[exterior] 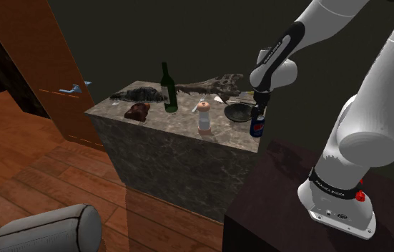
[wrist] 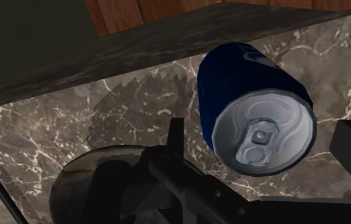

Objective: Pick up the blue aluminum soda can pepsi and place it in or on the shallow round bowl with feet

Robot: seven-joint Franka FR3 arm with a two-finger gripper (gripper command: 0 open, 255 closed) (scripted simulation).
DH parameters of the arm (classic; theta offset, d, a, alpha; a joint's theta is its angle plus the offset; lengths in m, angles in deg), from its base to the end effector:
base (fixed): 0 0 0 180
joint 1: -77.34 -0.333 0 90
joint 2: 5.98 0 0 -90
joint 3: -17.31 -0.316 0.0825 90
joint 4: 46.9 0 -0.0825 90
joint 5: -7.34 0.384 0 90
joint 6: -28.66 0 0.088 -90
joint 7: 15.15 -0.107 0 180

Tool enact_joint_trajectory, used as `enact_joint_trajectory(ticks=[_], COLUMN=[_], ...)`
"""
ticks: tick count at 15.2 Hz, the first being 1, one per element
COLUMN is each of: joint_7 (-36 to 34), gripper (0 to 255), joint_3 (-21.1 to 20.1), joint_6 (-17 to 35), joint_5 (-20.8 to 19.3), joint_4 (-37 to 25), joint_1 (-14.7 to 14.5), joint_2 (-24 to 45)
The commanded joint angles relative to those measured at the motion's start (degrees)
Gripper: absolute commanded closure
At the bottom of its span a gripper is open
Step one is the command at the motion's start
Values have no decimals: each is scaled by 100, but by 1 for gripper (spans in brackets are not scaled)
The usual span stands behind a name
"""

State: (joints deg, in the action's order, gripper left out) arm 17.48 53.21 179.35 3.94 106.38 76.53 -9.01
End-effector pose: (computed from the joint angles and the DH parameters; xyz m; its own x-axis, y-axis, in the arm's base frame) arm 0.3427 -0.2355 0.2500 1.0000 0.0095 -0.0002 0.0095 -1.0000 -0.0025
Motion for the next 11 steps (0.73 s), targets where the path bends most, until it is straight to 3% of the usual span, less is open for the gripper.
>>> enact_joint_trajectory(ticks=[1, 4, 5, 11], joint_7=[8, 7, 7, 7], gripper=[0, 0, 255, 255], joint_3=[1, 1, 1, 1], joint_6=[12, 10, 10, 9], joint_5=[10, 9, 9, 9], joint_4=[2, 2, 2, 1], joint_1=[-2, -1, -1, -1], joint_2=[9, 8, 8, 8])
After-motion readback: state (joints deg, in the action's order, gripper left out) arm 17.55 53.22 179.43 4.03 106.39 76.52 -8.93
